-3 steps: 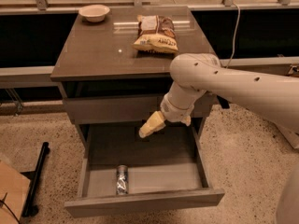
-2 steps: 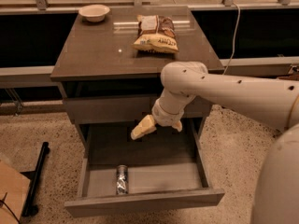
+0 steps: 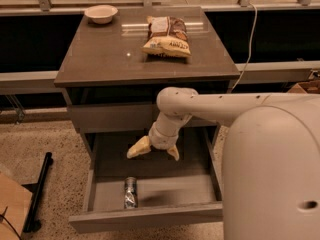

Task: Pick redbull can from middle drawer and place on counter

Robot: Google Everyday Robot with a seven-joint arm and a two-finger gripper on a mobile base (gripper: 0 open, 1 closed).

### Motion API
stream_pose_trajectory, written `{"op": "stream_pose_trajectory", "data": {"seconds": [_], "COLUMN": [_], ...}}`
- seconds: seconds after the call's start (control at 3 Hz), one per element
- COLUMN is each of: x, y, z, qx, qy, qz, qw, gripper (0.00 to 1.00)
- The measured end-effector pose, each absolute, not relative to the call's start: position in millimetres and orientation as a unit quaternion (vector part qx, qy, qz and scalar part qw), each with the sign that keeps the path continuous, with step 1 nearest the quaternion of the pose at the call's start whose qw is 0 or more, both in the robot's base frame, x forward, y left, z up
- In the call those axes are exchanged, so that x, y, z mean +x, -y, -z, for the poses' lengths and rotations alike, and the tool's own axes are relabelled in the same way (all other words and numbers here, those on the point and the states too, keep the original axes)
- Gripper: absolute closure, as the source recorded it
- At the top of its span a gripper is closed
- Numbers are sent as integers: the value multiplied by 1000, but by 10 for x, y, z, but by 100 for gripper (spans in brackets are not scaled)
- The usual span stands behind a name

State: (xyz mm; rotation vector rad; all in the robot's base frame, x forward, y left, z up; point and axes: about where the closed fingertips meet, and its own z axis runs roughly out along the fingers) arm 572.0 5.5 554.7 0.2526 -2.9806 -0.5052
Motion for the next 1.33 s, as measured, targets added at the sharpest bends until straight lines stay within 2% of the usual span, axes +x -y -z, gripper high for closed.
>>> {"op": "stream_pose_trajectory", "data": {"seconds": [0.33, 0.67, 1.33], "x": [5649, 5649, 5533], "y": [-284, -284, -513], "z": [-5227, -5227, -4603], "qx": [55, 55, 27], "qy": [982, 982, 991], "qz": [161, 161, 92], "qw": [87, 87, 94], "gripper": [0, 0, 0]}}
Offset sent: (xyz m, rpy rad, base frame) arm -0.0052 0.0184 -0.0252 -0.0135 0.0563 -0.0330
